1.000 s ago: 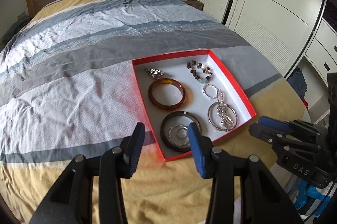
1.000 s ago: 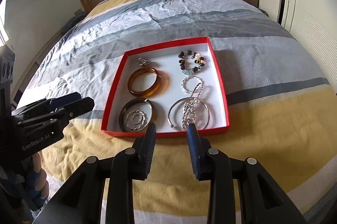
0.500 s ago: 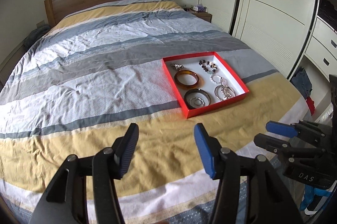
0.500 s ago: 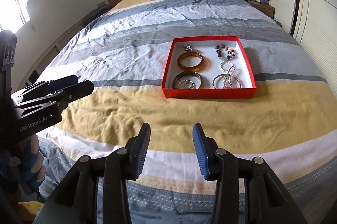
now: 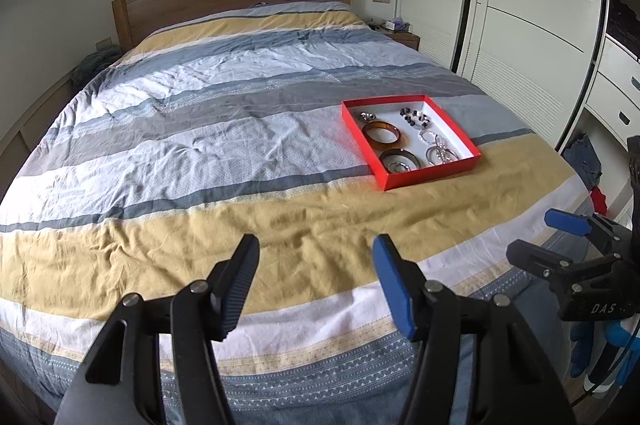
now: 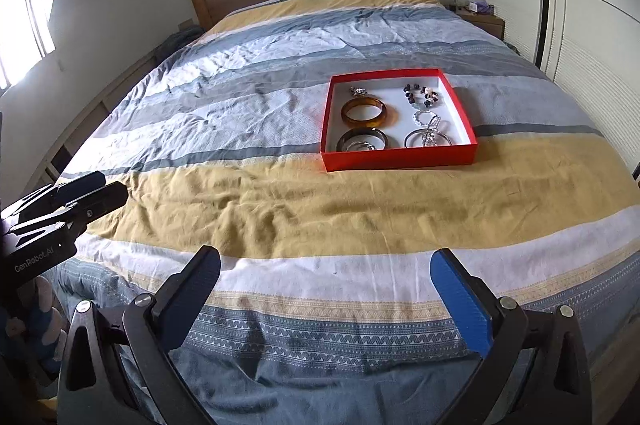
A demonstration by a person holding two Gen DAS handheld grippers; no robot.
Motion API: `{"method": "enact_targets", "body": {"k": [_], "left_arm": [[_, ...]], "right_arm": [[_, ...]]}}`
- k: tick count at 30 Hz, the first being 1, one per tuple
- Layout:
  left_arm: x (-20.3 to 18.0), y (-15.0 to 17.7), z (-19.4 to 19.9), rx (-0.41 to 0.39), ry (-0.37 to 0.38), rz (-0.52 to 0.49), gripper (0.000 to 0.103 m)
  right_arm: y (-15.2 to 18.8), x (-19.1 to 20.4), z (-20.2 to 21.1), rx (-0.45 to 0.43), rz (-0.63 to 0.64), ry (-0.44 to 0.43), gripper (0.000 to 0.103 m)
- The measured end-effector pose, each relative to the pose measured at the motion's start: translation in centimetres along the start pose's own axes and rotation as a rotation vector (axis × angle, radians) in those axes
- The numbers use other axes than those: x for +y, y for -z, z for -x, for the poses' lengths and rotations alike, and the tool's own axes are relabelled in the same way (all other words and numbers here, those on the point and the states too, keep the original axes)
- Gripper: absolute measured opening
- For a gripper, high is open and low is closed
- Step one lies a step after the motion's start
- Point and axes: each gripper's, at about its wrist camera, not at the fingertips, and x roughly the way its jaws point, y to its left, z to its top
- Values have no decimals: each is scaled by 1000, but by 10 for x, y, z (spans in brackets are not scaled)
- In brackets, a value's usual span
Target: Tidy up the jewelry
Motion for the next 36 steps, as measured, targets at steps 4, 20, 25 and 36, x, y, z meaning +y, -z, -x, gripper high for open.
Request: {"method": "enact_targets", "body": {"k": [4, 20, 25, 36], "left_arm": [[7, 11, 5, 6, -12, 17, 57], [27, 41, 10, 32, -41, 65, 58], [31, 45, 5, 53, -43, 74, 58], [35, 50, -2, 75, -40, 86, 58]], "right_arm": [[7, -1, 4, -18, -17, 39, 103], [27, 1, 9, -32, -24, 71, 103], [30, 0, 7, -25, -28, 80, 103], [32, 0, 1, -7, -31, 85, 103]]}}
